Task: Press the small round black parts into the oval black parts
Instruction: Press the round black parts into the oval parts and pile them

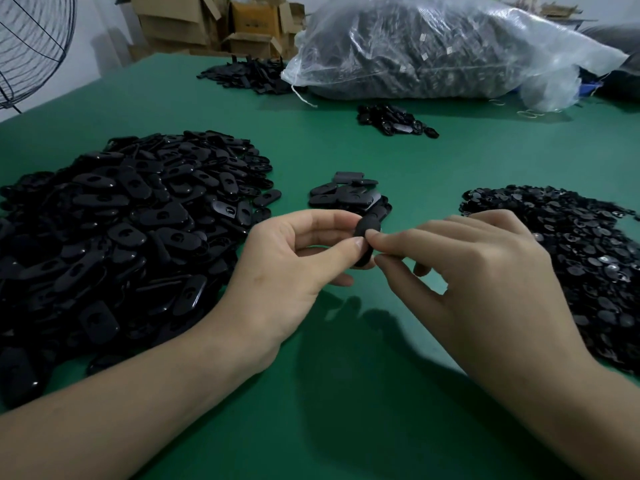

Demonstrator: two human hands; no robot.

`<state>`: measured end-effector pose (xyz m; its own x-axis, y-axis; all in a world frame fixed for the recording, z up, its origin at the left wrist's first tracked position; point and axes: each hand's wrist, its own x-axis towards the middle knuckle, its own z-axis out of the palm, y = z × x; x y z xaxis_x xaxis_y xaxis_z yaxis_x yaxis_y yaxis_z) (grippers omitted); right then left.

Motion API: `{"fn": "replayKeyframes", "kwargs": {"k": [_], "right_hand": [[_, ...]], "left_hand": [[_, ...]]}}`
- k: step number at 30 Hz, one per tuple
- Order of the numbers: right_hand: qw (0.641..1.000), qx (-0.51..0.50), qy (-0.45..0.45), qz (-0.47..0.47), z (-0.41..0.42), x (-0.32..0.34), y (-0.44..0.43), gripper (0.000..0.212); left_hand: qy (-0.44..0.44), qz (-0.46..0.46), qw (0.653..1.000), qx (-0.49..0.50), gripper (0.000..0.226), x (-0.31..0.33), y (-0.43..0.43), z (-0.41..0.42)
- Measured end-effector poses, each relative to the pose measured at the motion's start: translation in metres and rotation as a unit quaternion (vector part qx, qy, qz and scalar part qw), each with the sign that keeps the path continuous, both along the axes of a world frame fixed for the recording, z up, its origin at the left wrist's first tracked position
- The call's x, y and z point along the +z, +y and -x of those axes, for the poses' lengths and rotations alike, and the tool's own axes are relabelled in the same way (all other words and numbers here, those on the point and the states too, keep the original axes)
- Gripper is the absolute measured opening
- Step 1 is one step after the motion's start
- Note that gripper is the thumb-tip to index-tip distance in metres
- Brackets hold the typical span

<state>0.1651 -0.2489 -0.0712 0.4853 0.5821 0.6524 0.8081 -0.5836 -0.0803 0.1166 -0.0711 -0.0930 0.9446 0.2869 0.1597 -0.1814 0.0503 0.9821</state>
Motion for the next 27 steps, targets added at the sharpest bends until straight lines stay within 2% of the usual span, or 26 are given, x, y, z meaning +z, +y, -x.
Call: {"fn": "replayKeyframes", "kwargs": {"k": [3,4,6,9,12,16,22,27], "right_hand": [[0.999,0.004,0.029,0.032,0.002,-0.001,0.001,0.024],[0.998,0.011,0.065,0.009,0.003,-0.001,0.001,0.026],[0.977,0.039,0.186,-0.099,0.004,-0.001,0.000,0.020],[0.885,0.083,0.392,-0.237,0.002,0.000,0.002,0.013],[0.791,0.089,0.530,-0.293,0.000,-0.002,0.006,0.010],[0.730,0.104,0.597,-0.316,-0.001,-0.006,0.008,0.006],[0.637,0.161,0.667,-0.351,-0.003,-0.008,0.008,0.013],[0.611,0.176,0.680,-0.365,-0.003,-0.009,0.010,0.018]], "left_hand": [[-0.011,-0.001,1.000,0.021,0.015,0.000,0.001,-0.001],[-0.018,-0.008,0.999,0.025,0.015,-0.001,0.001,-0.001],[-0.039,-0.031,0.998,0.027,0.015,-0.001,0.000,-0.001],[-0.071,-0.080,0.994,0.025,0.023,-0.001,-0.004,0.001],[-0.084,-0.130,0.988,0.019,0.023,-0.001,-0.008,0.003],[-0.092,-0.183,0.978,0.036,0.025,0.000,-0.009,0.005],[-0.107,-0.227,0.966,0.056,0.030,0.003,-0.010,0.007],[-0.111,-0.255,0.957,0.077,0.034,0.005,-0.012,0.008]]}}
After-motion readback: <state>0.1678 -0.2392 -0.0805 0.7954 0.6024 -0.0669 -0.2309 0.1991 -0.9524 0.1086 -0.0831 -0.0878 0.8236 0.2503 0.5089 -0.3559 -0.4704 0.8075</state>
